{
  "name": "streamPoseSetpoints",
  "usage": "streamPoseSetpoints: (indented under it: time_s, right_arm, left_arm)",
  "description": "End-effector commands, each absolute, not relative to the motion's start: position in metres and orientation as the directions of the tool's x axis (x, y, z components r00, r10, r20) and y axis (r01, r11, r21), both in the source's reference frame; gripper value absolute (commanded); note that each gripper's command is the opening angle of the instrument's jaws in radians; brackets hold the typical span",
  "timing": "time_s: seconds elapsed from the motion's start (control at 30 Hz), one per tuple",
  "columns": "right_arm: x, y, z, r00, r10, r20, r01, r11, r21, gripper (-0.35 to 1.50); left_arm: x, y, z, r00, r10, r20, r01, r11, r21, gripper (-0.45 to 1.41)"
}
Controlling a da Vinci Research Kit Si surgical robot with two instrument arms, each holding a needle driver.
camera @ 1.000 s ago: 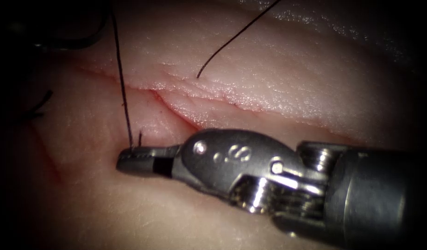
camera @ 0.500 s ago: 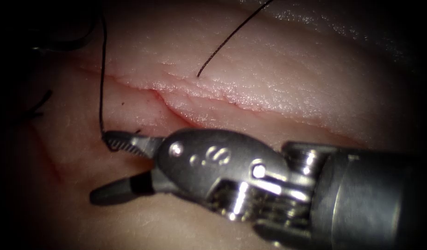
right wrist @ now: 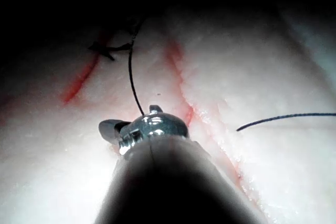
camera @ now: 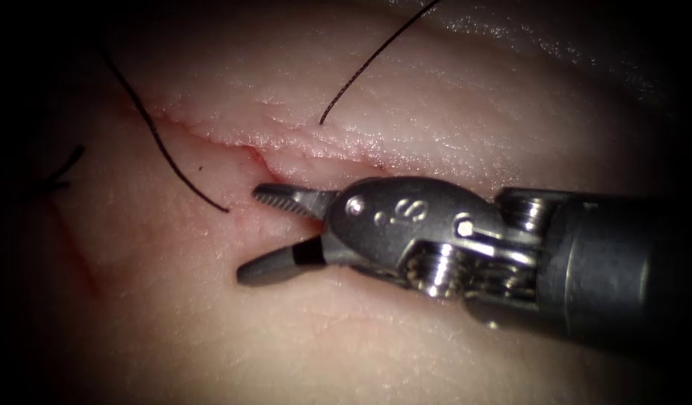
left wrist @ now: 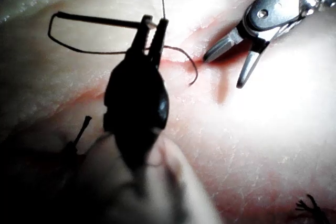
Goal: Wound Closure
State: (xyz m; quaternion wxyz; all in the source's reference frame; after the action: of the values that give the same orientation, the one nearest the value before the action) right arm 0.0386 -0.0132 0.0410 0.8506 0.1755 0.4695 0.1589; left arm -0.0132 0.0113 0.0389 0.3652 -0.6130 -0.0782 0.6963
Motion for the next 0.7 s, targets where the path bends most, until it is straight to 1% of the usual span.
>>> streamPoseSetpoints:
  time_s: [0.03,0.07,0.27,0.37,0.4,0.43,0.47,0.7]
  right_arm:
    - [0.0403,-0.0134,0.0425,0.521,0.424,-0.741,-0.11,0.894,0.434,1.03]
    - [0.0409,-0.0135,0.0431,0.525,0.422,-0.739,-0.119,0.897,0.427,0.99]
    - [0.0429,-0.0132,0.0451,0.535,0.403,-0.742,-0.149,0.91,0.387,0.98]
    - [0.043,-0.0128,0.0454,0.534,0.401,-0.744,-0.173,0.913,0.369,0.86]
    - [0.043,-0.0126,0.0454,0.532,0.399,-0.747,-0.18,0.915,0.36,0.74]
    - [0.0429,-0.0125,0.0454,0.529,0.4,-0.748,-0.182,0.915,0.361,0.52]
    - [0.0427,-0.0124,0.0452,0.529,0.396,-0.751,-0.17,0.916,0.363,-0.35]
    - [0.0413,-0.013,0.0437,0.558,0.356,-0.75,-0.126,0.929,0.348,-0.35]
  left_arm:
    - [-0.0141,0.0109,0.0396,0.019,0.604,-0.796,-0.404,-0.724,-0.559,-0.45]
    - [-0.0143,0.0109,0.0397,0.019,0.604,-0.797,-0.4,-0.726,-0.56,-0.45]
    - [-0.0146,0.0108,0.0401,0.017,0.601,-0.799,-0.395,-0.73,-0.558,-0.45]
    - [-0.0146,0.0107,0.0403,0.019,0.604,-0.797,-0.394,-0.728,-0.561,-0.45]
    - [-0.0146,0.0107,0.0403,0.019,0.603,-0.797,-0.393,-0.728,-0.561,-0.45]
    - [-0.0146,0.0107,0.0404,0.019,0.603,-0.797,-0.394,-0.729,-0.561,-0.45]
    - [-0.0146,0.0107,0.0404,0.02,0.603,-0.798,-0.394,-0.729,-0.56,-0.45]
    - [-0.0146,0.0106,0.0406,0.02,0.605,-0.796,-0.395,-0.726,-0.562,-0.45]
